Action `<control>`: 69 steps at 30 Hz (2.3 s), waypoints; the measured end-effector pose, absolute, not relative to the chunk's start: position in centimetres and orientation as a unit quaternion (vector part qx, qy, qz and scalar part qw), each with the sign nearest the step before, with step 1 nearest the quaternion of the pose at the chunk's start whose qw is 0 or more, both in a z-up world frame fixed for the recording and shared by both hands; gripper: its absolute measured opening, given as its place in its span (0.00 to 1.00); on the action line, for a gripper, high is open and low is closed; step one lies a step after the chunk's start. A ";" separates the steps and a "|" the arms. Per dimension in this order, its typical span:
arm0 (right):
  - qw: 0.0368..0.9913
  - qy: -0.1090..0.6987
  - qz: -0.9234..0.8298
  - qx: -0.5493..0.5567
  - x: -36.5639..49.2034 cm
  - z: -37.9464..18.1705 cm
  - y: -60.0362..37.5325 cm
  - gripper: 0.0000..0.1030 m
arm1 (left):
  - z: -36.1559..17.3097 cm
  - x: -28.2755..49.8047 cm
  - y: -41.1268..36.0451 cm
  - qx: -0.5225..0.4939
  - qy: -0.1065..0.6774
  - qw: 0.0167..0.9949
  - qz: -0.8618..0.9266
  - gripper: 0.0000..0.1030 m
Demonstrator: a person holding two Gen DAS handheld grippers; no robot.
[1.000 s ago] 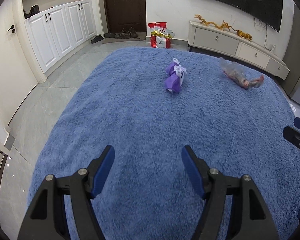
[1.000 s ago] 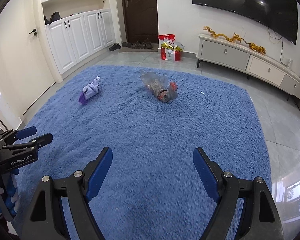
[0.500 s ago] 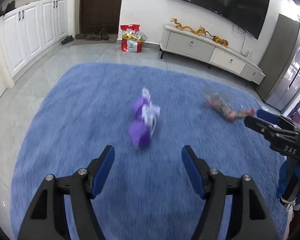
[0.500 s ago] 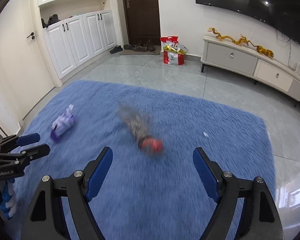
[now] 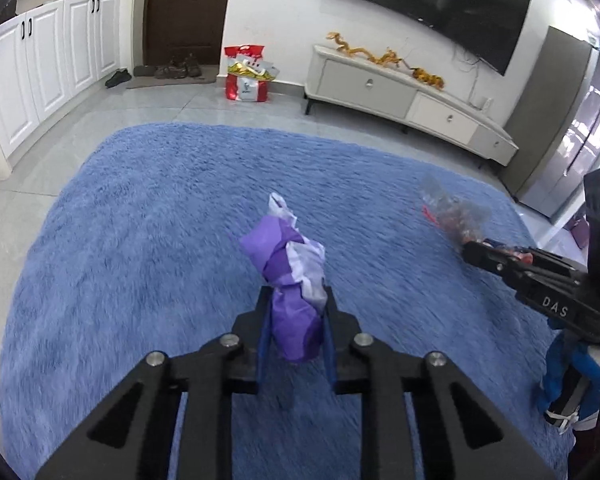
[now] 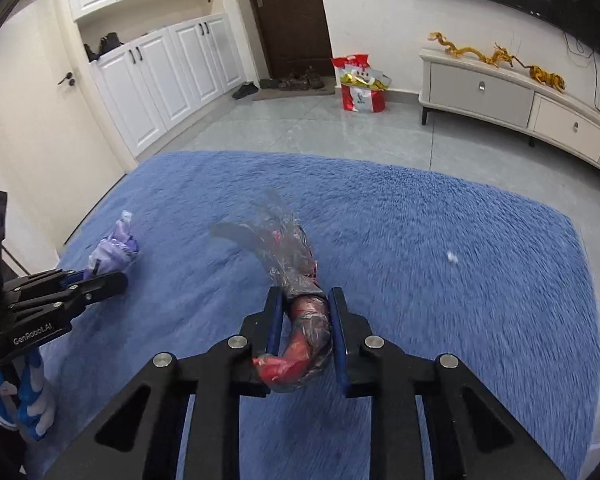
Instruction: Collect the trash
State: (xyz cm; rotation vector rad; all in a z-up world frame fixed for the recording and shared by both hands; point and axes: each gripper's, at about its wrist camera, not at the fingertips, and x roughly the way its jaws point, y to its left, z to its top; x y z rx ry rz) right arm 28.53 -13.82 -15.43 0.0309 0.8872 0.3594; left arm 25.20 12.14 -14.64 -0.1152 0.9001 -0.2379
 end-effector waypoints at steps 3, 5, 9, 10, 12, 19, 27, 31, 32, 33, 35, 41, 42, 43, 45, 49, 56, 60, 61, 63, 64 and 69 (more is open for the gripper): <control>0.891 0.415 0.179 0.026 24.9 -14.2 -14.1 0.21 | -13.5 22.6 12.2 -0.065 0.425 0.894 -0.130 0.19; 0.894 0.408 0.180 0.033 22.2 -13.1 -14.3 0.21 | -12.7 20.9 12.1 -0.070 0.419 0.895 -0.139 0.19; 0.904 0.392 0.169 0.035 16.7 -11.0 -15.2 0.21 | -10.7 16.8 11.5 -0.066 0.408 0.897 -0.159 0.19; 0.907 0.387 0.164 0.033 15.3 -10.4 -15.4 0.21 | -10.1 15.5 11.4 -0.064 0.405 0.897 -0.165 0.19; 0.913 0.377 0.151 0.028 12.7 -9.3 -16.1 0.21 | -9.1 13.3 10.9 -0.055 0.400 0.898 -0.173 0.19; 0.934 0.345 0.093 0.033 4.8 -5.9 -20.0 0.22 | -5.2 7.6 8.0 -0.021 0.366 0.907 -0.206 0.19; 0.952 0.300 -0.014 0.056 -3.1 -3.4 -28.4 0.24 | -2.1 3.9 -0.4 0.026 0.346 0.894 -0.283 0.19; 0.949 0.299 -0.079 0.066 -6.2 -4.5 -33.4 0.24 | -2.0 2.8 -6.7 0.058 0.354 0.875 -0.326 0.19; 0.947 0.301 -0.089 0.070 -6.7 -4.9 -34.3 0.24 | -2.1 2.6 -8.5 0.066 0.357 0.868 -0.339 0.19; 0.944 0.305 -0.101 0.077 -7.2 -5.5 -35.5 0.24 | -2.3 2.2 -10.4 0.076 0.362 0.860 -0.353 0.19; 0.936 0.316 -0.122 0.098 -8.4 -7.2 -37.9 0.24 | -2.9 1.6 -14.4 0.097 0.372 0.841 -0.380 0.20; 0.904 0.358 -0.171 0.161 -10.2 -13.3 -44.5 0.25 | -6.4 -0.4 -26.4 0.159 0.411 0.785 -0.435 0.22; 0.899 0.363 -0.176 0.171 -10.3 -14.2 -45.3 0.25 | -7.2 -0.3 -28.0 0.165 0.419 0.776 -0.442 0.22; 0.892 0.370 -0.183 0.183 -10.4 -15.4 -46.3 0.25 | -8.1 -0.4 -29.9 0.173 0.426 0.766 -0.449 0.22; 0.884 0.378 -0.188 0.199 -10.7 -17.2 -47.4 0.25 | -9.4 -0.4 -32.6 0.183 0.436 0.754 -0.456 0.22; 0.870 0.395 -0.194 0.221 -10.5 -20.2 -49.2 0.25 | -11.9 -0.4 -37.5 0.194 0.453 0.734 -0.468 0.22; 0.858 0.409 -0.202 0.235 -9.4 -22.6 -51.1 0.54 | -14.3 0.5 -40.9 0.176 0.476 0.718 -0.476 0.50; 0.853 0.411 -0.213 0.241 -9.9 -23.0 -51.8 0.55 | -14.0 0.9 -40.3 0.163 0.480 0.716 -0.481 0.51; 0.851 0.412 -0.215 0.242 -10.1 -23.0 -51.8 0.55 | -13.8 0.9 -40.1 0.163 0.477 0.717 -0.481 0.51; 0.850 0.414 -0.218 0.242 -10.4 -23.0 -51.8 0.55 | -13.3 1.0 -39.2 0.161 0.472 0.723 -0.478 0.51; 0.850 0.414 -0.219 0.241 -10.5 -22.9 -51.8 0.55 | -13.1 1.0 -38.8 0.159 0.468 0.728 -0.475 0.51; 0.856 0.411 -0.219 0.223 -10.0 -21.3 -50.5 0.56 | -11.2 1.0 -35.8 0.166 0.440 0.762 -0.445 0.54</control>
